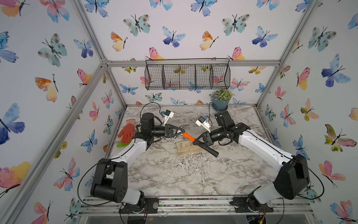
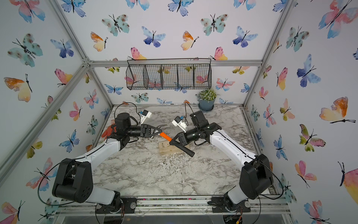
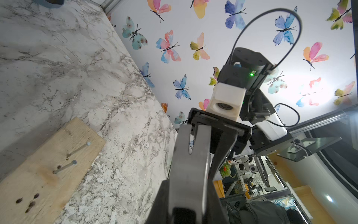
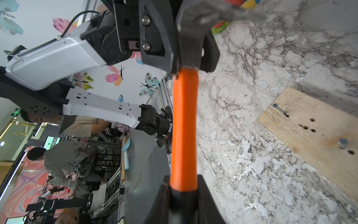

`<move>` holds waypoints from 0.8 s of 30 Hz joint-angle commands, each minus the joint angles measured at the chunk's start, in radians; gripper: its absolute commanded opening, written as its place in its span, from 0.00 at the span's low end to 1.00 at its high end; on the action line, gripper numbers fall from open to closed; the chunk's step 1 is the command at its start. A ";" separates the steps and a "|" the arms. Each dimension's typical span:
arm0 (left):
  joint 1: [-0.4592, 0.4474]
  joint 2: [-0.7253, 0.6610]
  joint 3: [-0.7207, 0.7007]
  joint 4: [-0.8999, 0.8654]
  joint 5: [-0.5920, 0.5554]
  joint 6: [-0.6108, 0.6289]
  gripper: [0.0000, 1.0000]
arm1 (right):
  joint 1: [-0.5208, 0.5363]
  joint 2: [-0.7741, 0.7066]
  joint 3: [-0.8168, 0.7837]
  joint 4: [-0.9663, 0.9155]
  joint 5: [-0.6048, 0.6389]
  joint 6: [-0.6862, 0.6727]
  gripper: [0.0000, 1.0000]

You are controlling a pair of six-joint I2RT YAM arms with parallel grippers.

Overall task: Use a claw hammer to pull out a nail
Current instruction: Pick up the hammer at the center of the board.

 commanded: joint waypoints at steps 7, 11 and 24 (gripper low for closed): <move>-0.011 -0.015 -0.022 0.088 -0.084 -0.067 0.00 | -0.035 -0.013 0.122 -0.005 0.102 -0.016 0.49; -0.004 -0.006 -0.034 0.195 -0.171 -0.166 0.00 | -0.128 -0.084 0.123 0.060 0.158 0.052 0.55; 0.021 0.037 -0.136 0.856 -0.505 -0.612 0.00 | -0.152 -0.371 -0.322 0.702 0.237 0.468 0.66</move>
